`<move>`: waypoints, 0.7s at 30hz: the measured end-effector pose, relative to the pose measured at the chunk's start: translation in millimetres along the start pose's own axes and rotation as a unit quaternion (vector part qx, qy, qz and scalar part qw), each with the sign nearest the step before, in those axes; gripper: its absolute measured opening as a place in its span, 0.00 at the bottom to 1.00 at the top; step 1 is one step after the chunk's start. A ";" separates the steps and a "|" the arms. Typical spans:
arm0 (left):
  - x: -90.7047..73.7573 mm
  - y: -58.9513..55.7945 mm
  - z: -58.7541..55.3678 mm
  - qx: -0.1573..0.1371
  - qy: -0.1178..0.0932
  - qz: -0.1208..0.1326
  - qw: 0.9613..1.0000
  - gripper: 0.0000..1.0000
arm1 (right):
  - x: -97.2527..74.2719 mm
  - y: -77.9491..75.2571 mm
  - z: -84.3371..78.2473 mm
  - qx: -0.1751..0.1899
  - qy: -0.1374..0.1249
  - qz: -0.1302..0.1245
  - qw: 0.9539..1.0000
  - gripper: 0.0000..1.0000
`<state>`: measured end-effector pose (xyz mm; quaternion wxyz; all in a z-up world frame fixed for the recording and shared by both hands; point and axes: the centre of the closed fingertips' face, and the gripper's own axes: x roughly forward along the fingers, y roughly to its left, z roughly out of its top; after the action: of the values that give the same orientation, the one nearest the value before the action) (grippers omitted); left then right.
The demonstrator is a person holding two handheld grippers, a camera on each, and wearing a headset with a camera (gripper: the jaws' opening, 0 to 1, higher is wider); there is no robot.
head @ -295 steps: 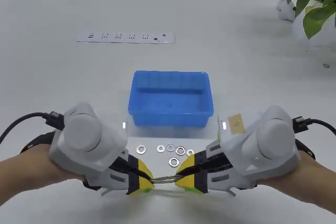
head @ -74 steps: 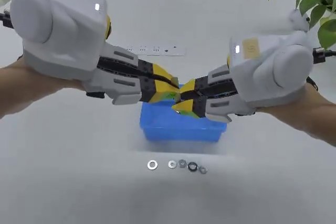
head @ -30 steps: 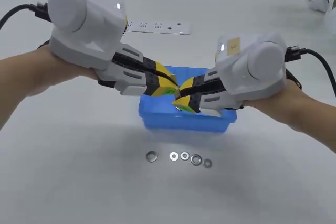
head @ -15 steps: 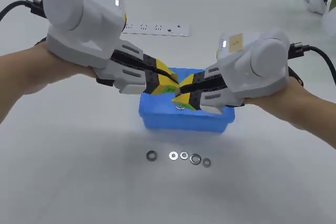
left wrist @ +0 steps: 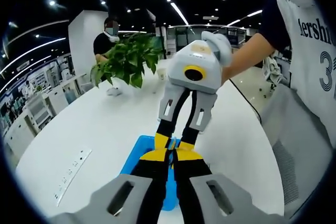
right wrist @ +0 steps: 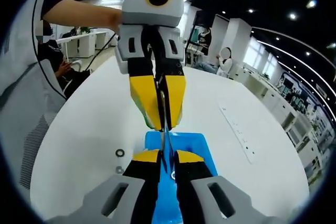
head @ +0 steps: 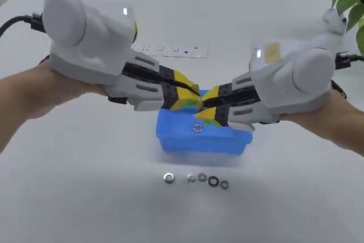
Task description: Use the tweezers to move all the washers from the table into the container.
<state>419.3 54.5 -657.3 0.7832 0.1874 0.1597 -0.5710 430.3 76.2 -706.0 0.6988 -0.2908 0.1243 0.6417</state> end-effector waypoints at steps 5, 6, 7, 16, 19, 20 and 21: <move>-5.0 -17.4 5.3 0.010 0.010 -0.006 1.000 0.07 | -9.0 18.9 6.0 -0.029 0.014 0.009 0.999 0.11; -5.7 -20.1 5.7 0.012 0.011 -0.006 1.000 0.07 | -10.0 21.9 7.1 -0.033 0.016 0.009 0.999 0.11; -6.9 -24.9 6.2 0.012 0.012 -0.008 1.000 0.07 | -11.4 27.2 8.5 -0.038 0.019 0.012 0.999 0.11; -16.1 -59.5 4.5 0.006 0.015 -0.010 1.000 0.07 | -13.7 65.3 15.0 -0.049 0.014 0.035 0.998 0.11; -16.7 -70.4 -0.8 0.000 0.016 -0.013 1.000 0.07 | -12.8 76.4 12.7 -0.041 0.014 0.040 0.998 0.11; -16.5 -74.9 -2.8 -0.004 0.015 -0.015 1.000 0.07 | -12.8 81.0 11.5 -0.038 0.014 0.042 0.998 0.11; -16.3 -77.2 -3.9 -0.006 0.015 -0.016 1.000 0.07 | -12.6 84.1 10.6 -0.037 0.015 0.044 0.998 0.11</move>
<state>340.7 48.5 -661.7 0.7725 0.1891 0.1779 -0.5795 344.8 72.5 -711.5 0.6568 -0.3199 0.1235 0.6716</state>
